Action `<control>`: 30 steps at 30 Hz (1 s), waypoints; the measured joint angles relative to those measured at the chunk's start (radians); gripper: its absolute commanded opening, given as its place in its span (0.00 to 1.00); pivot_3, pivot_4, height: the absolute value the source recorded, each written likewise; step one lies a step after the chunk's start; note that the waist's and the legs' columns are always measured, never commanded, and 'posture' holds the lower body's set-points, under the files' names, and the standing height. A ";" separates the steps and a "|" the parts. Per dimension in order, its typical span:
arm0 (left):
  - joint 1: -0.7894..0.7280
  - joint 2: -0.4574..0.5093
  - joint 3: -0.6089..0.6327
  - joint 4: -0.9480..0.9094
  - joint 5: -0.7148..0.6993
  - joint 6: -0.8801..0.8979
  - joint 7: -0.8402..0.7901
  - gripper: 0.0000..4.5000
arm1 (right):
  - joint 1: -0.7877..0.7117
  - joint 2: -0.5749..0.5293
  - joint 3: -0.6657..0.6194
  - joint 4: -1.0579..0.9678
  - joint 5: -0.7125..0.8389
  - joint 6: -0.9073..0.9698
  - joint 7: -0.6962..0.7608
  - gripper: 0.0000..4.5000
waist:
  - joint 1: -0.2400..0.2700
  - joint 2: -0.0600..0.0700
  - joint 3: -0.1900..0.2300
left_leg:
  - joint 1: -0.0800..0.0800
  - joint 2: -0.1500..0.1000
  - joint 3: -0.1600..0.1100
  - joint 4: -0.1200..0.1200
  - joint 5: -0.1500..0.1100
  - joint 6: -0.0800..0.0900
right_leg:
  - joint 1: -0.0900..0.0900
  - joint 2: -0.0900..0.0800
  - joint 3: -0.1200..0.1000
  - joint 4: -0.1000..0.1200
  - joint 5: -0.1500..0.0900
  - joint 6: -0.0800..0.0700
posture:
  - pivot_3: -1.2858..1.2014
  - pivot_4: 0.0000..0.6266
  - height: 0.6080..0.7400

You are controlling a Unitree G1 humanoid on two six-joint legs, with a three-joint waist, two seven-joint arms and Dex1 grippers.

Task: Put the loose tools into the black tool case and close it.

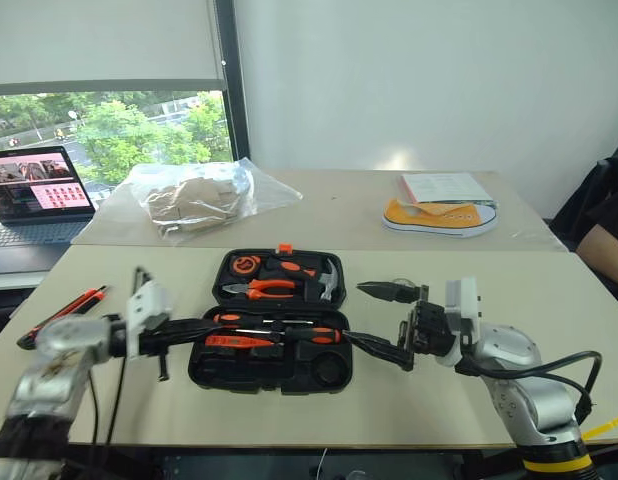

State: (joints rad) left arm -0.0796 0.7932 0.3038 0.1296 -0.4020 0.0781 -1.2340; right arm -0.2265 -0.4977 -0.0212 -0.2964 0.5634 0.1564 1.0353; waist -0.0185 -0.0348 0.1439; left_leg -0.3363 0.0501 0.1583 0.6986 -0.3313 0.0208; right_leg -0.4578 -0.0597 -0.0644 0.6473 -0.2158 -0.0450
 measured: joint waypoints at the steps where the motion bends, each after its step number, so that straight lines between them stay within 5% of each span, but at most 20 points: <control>1: 0.044 -0.004 0.041 -0.003 -0.005 -0.005 0.024 0.42 | 0.003 0.000 -0.004 0.000 0.000 -0.006 0.004 1.00 | 0.002 0.000 0.000 | 0.000 0.000 0.000 0.000 0.000 0.000 | 0.000 0.000 0.000 0.000 0.000 0.000 | 0.52 0.24 1.00; 8: 0.425 -0.169 0.471 0.006 -0.079 -0.051 0.256 0.98 | 0.007 0.016 0.007 0.058 -0.030 -0.118 0.055 1.00 | 0.007 -0.001 0.000 | 0.001 0.000 0.000 0.000 -0.001 0.001 | 0.001 -0.002 -0.001 -0.001 0.000 0.000 | 0.52 0.24 1.00; 13: 0.461 -0.229 0.573 0.016 -0.136 -0.040 0.383 0.98 | 0.000 0.049 0.021 0.072 -0.034 -0.153 0.061 1.00 | 0.034 -0.003 -0.001 | 0.001 -0.001 -0.001 0.000 -0.001 0.002 | 0.003 -0.003 -0.002 -0.001 0.001 -0.001 | 0.52 0.24 1.00; 19: 0.375 -0.198 0.558 0.030 -0.152 0.048 0.483 0.98 | 0.000 0.056 0.035 0.071 -0.041 -0.154 0.051 1.00 | 0.031 -0.007 -0.003 | 0.001 0.000 -0.003 0.000 0.000 0.000 | 0.003 -0.002 -0.003 0.000 0.002 -0.002 | 0.52 0.24 1.00; 26: -0.076 0.085 0.359 0.321 -0.051 0.227 0.596 0.98 | -0.009 0.057 0.038 0.066 -0.044 -0.149 0.003 1.00 | 0.032 -0.010 -0.004 | 0.001 -0.001 -0.003 0.000 0.003 -0.002 | 0.002 -0.001 -0.005 0.000 0.004 -0.004 | 0.52 0.24 1.00; 30: -0.317 0.141 0.214 0.579 0.050 0.228 0.590 0.98 | 0.000 0.052 0.032 0.068 -0.049 -0.147 -0.015 1.00 | 0.009 -0.009 -0.004 | 0.001 -0.001 0.002 -0.002 0.003 -0.002 | 0.001 0.000 -0.003 0.000 0.004 -0.003 | 0.52 0.24 1.00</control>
State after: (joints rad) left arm -0.3964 0.9347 0.5183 0.7090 -0.3524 0.3063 -0.6436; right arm -0.2266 -0.4461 0.0112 -0.2280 0.5142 0.0092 1.0198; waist -0.0096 -0.0439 0.1400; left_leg -0.3353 0.0489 0.1601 0.6969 -0.3285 0.0188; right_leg -0.4569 -0.0601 -0.0675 0.6478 -0.2122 -0.0483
